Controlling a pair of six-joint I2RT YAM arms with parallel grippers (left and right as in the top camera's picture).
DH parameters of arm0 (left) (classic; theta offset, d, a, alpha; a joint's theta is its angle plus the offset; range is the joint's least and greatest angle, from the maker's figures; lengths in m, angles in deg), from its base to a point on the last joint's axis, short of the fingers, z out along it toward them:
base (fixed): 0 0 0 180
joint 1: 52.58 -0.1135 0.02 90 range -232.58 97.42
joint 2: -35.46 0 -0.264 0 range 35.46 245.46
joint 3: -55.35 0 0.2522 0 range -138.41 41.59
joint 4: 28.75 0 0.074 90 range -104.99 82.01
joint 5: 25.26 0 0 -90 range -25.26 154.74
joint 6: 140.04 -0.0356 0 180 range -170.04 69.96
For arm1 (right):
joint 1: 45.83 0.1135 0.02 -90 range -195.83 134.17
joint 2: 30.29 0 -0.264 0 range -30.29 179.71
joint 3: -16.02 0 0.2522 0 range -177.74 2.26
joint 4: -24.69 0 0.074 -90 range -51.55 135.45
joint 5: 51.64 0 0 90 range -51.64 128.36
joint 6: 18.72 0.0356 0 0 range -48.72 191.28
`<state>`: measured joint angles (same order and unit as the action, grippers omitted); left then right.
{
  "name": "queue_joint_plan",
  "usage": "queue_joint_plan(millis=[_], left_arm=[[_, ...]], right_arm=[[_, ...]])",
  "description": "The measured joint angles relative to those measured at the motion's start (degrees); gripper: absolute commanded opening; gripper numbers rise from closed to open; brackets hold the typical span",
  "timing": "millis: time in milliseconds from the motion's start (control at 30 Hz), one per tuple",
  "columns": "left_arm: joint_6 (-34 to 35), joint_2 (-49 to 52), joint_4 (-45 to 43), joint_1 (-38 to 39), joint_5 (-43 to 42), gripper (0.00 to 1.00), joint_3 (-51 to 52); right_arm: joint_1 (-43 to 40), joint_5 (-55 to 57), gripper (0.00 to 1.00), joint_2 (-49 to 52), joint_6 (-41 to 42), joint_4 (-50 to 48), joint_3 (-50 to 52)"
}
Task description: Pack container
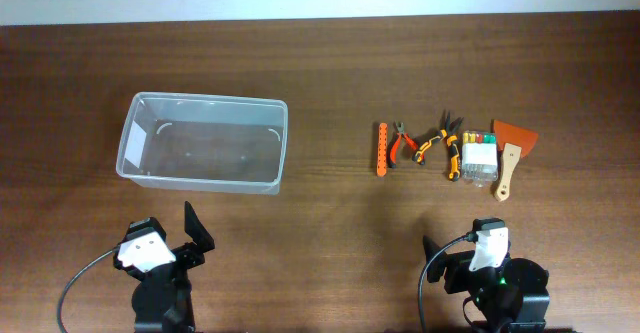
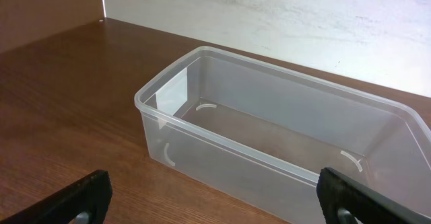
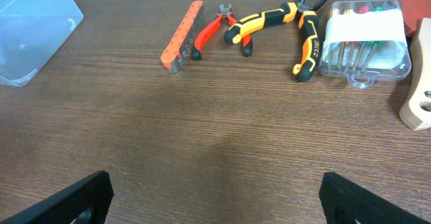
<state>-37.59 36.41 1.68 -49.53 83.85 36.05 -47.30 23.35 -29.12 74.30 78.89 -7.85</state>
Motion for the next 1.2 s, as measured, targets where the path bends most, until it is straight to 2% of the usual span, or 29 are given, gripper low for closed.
queue_joint_plan(millis=[267,433,567,733,900,1200], left_arm=[[0.00,0.00,0.00,0.00,0.00,0.99,-0.02],[0.00,0.00,0.00,0.02,0.00,0.99,-0.02],[0.00,0.00,0.00,0.00,0.00,0.99,-0.02],[0.00,0.00,0.00,0.00,0.00,0.99,-0.02],[0.00,0.00,0.07,0.00,0.00,0.99,0.00],[0.00,0.00,0.02,0.00,0.02,0.99,0.00]], right_arm=[[0.00,-0.55,0.98,0.00,0.52,-3.26,0.00],[0.00,-4.90,0.98,0.00,4.48,-3.52,0.00],[0.00,-7.17,0.98,0.00,10.47,-7.69,0.02],[0.00,-8.07,0.98,2.62,11.63,-10.95,-2.67],[0.00,-6.67,0.98,16.72,7.93,-4.28,-18.75],[0.55,-1.55,0.98,56.54,4.52,20.68,-66.90]])
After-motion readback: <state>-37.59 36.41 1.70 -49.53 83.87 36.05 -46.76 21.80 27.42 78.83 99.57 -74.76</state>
